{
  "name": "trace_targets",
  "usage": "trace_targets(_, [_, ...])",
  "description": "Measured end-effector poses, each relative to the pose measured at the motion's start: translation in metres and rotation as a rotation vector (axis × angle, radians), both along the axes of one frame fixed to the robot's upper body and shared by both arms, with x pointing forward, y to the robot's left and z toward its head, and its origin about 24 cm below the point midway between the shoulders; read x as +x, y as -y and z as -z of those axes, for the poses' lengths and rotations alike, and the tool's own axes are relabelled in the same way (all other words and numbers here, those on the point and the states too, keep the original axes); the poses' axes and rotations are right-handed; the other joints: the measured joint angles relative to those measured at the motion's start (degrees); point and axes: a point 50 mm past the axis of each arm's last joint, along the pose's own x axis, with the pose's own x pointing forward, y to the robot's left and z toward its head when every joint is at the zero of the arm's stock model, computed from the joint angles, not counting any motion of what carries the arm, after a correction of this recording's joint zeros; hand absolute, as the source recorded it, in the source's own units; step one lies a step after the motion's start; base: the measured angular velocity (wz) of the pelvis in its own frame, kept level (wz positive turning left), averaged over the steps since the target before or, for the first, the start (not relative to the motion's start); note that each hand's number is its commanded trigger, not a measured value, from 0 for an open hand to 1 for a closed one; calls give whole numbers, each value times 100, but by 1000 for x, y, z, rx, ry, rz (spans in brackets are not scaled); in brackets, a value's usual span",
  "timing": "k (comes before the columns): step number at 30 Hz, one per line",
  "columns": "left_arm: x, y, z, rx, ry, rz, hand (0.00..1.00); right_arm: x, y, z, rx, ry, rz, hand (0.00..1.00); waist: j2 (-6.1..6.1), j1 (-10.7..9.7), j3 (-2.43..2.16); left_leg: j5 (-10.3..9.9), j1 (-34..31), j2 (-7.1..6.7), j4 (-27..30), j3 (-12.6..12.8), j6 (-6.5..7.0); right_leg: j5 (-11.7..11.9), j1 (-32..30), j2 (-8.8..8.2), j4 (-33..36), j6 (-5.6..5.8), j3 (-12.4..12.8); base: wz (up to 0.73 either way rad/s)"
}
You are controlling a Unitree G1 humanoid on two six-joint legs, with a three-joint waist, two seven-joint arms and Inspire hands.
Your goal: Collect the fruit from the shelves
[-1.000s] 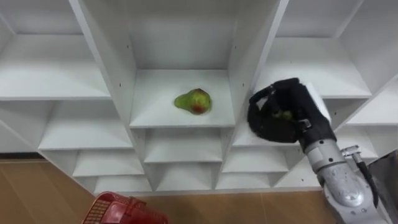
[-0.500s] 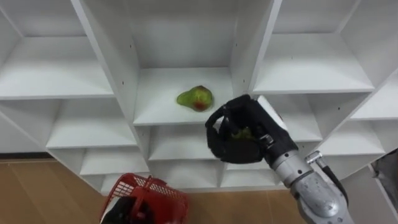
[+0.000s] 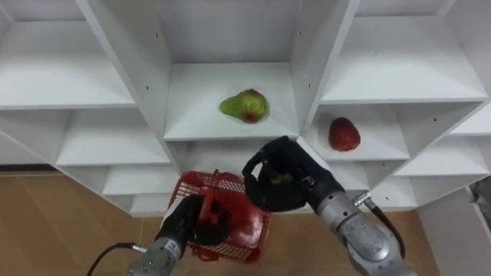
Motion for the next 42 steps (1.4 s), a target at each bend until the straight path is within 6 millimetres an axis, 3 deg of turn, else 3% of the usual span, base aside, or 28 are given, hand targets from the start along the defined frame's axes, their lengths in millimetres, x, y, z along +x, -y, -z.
trace_targets(6, [16, 16, -25, -105, 124, 24, 100, 1, -3, 13, 16, -58, 34, 100, 28, 1, 0, 1, -16, 0, -17, -2, 1, 0, -5, -18, -2, 0, -74, 1])
trace_targets(32, [21, 39, -40, -263, 169, 50, 100, 6, 2, 21, 143, -90, 196, 100, 133, 8, 5, 30, -223, -15, 62, -62, 19, 10, -142, -44, -3, -13, -136, 1])
trace_targets(33, [21, 40, -41, -269, 173, 51, 100, 6, 3, 20, 149, -88, 205, 81, 145, 9, 4, 30, -222, -15, 60, -62, 19, 10, -142, -45, -1, -13, -140, 0])
trace_targets(34, [21, 41, -42, -271, 174, 52, 100, 7, 3, 20, 154, -89, 210, 30, 150, 10, 3, 30, -220, -15, 59, -62, 19, 10, -142, -45, 1, -14, -140, 0])
trace_targets(35, [21, 41, -42, -274, 174, 55, 100, 6, 3, 21, 159, -91, 221, 0, 155, 11, 4, 30, -218, -13, 58, -62, 19, 11, -141, -45, 4, -14, -143, 0])
trace_targets(42, [21, 44, -43, -281, 177, 59, 100, 6, 4, 22, 155, -92, 242, 0, 158, 6, 6, 30, -220, -11, 57, -64, 19, 16, -147, -46, 18, -18, -158, 0])
